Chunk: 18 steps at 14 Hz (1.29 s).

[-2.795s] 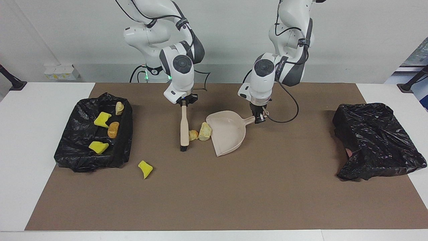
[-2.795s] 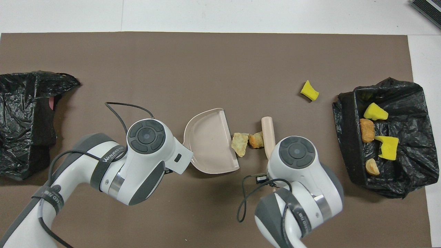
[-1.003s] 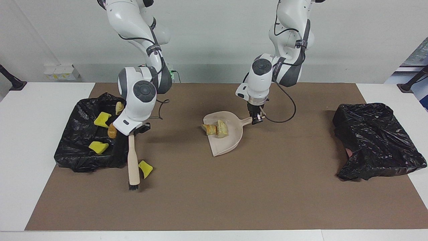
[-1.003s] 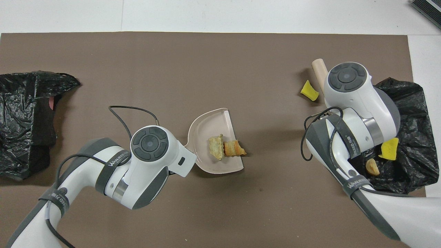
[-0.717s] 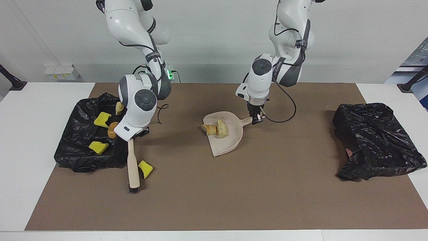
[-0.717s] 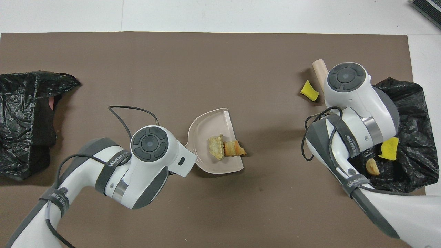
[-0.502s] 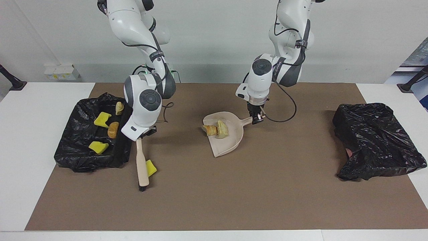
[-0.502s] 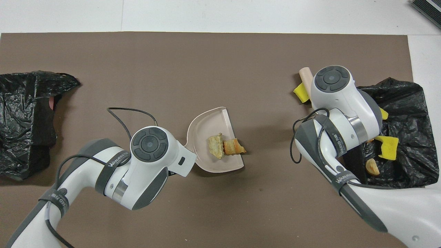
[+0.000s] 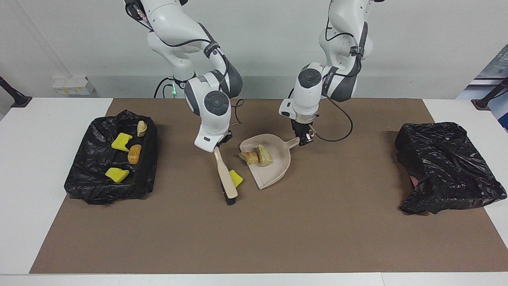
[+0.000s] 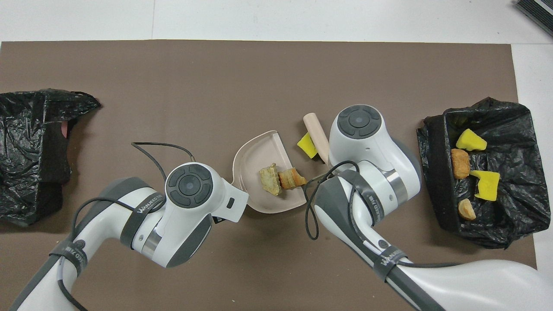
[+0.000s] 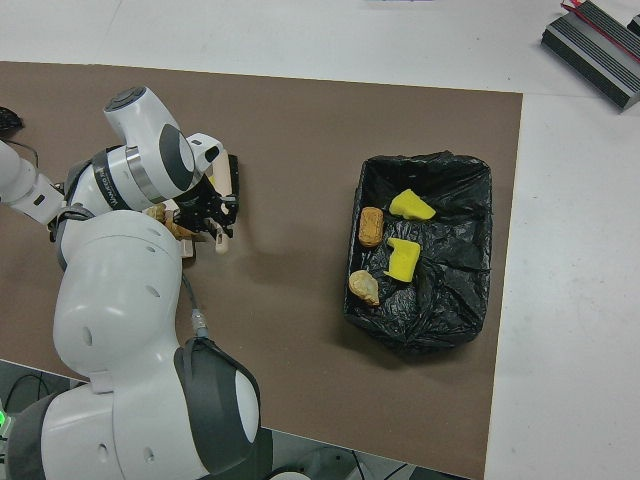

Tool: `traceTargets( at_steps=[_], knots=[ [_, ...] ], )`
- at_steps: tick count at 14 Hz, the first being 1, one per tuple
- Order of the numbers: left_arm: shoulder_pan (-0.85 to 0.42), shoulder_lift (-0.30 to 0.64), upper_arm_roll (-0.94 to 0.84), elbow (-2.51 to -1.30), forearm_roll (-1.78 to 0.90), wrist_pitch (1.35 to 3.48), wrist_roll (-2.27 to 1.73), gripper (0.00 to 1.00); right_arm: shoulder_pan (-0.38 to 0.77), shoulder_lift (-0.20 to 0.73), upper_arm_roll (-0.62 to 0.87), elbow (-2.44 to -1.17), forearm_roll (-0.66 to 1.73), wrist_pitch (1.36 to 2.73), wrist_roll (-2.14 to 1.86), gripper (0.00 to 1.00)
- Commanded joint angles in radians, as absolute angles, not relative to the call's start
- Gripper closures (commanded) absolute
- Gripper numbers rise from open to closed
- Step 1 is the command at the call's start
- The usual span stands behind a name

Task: Sweep and dump trash in bin
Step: 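Brush the sponge piece into the dustpan held by the left gripper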

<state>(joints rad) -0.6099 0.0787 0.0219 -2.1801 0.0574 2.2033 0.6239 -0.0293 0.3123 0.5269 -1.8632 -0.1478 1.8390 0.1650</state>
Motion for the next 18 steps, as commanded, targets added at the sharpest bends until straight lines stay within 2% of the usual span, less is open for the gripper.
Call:
traceTargets(
  at_steps=[1,5,10,15,18],
  knots=[
    [-0.647,0.052,0.037,-2.226,0.06,2.212,0.604,1.0,-0.044,0.282,0.607,-1.902,-0.074,1.821,0.172,1.0],
    [-0.667,0.072,0.037,-2.229,0.06,2.267,0.609,1.0,-0.06,0.256,0.661,-1.862,-0.029,1.747,0.192,1.0],
    [-0.652,0.075,0.038,-2.23,0.06,2.298,0.636,1.0,-0.071,0.135,0.655,-1.842,0.075,1.674,0.212,1.0],
    [-0.566,0.116,0.038,-2.182,0.06,2.309,0.716,1.0,-0.052,0.075,0.661,-1.867,0.08,1.628,0.359,1.0],
    [-0.496,0.133,0.037,-2.128,0.052,2.28,0.81,1.0,-0.028,0.06,0.664,-1.881,0.08,1.658,0.493,1.0]
  ],
)
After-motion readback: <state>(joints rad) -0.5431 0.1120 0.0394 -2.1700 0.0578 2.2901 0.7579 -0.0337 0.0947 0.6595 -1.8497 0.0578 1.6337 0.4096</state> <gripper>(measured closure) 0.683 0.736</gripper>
